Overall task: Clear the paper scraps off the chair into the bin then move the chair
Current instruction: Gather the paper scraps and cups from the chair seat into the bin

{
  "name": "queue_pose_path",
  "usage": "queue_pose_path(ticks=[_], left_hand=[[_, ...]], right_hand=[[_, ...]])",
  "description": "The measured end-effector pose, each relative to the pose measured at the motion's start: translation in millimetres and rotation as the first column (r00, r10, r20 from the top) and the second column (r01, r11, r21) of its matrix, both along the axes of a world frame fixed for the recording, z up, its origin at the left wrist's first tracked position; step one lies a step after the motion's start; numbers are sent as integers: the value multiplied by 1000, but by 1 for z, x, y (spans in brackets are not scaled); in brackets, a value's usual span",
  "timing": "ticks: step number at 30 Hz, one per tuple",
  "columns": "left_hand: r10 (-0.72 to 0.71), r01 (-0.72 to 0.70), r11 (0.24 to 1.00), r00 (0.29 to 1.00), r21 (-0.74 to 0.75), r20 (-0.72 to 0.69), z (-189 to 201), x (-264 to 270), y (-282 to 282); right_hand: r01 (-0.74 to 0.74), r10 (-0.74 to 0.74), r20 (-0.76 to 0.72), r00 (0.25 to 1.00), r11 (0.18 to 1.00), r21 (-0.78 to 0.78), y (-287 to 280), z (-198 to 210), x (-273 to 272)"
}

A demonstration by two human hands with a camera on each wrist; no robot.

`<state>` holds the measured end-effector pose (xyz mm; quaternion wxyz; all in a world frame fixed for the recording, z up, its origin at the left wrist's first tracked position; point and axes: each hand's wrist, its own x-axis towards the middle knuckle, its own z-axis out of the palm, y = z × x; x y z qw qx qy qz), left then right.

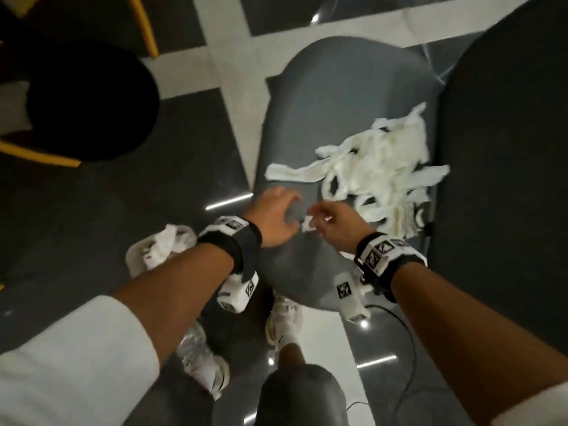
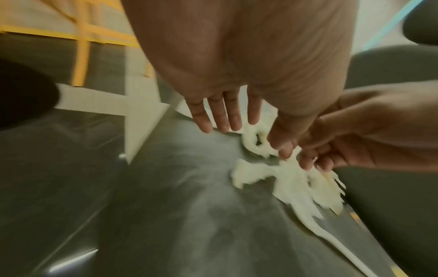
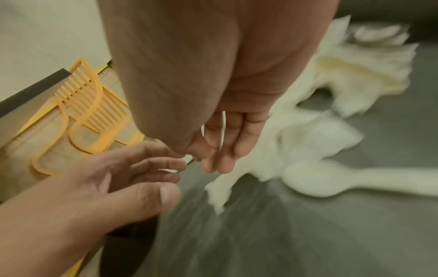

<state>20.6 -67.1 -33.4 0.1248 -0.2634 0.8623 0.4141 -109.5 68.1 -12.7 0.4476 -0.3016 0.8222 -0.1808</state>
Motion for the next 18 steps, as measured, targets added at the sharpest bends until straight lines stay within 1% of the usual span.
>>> queue_pose_path(ticks=[2, 3, 5, 7, 8, 10, 12, 13, 14, 16, 18], left_hand=[[-191, 190, 982, 981, -16, -22, -1, -39, 40], [-283, 282, 958, 959, -51, -16, -5, -54, 58], [-453, 458, 876, 889, -152, 65, -16, -78, 88], [-541, 568, 791, 823, -228, 175, -30, -92, 105], [-557, 598, 766, 801, -236, 221, -36, -95, 110], [-558, 608, 754, 793, -249, 245, -41, -97, 112], [-565, 592, 758, 805, -273, 179, -40, -99, 109], [-569, 587, 762, 809, -272, 151, -39, -100, 106], [-572, 587, 770, 808, -250, 138, -38, -100, 102], [-567, 582, 798, 813, -154, 134, -34, -97, 91], [-506, 514, 856, 855, -54, 108, -26, -92, 80]], right_hand=[[17, -11, -86, 996, 997, 73, 38, 4, -36], [27, -13, -134, 991, 994, 108, 55, 3, -52], [61, -28, -235, 972, 989, 134, 84, 3, -79], [107, -59, -319, 946, 985, 135, 107, 0, -100], [138, -73, -355, 932, 977, 163, 117, -1, -107], [228, -132, -399, 907, 952, 203, 130, -8, -117], [305, -215, -374, 902, 931, 202, 135, -17, -122], [307, -228, -340, 912, 931, 200, 134, -23, -122], [281, -212, -301, 930, 937, 208, 130, -27, -121], [203, -138, -254, 957, 947, 250, 120, -36, -118], [153, -75, -259, 963, 943, 295, 110, -41, -114]])
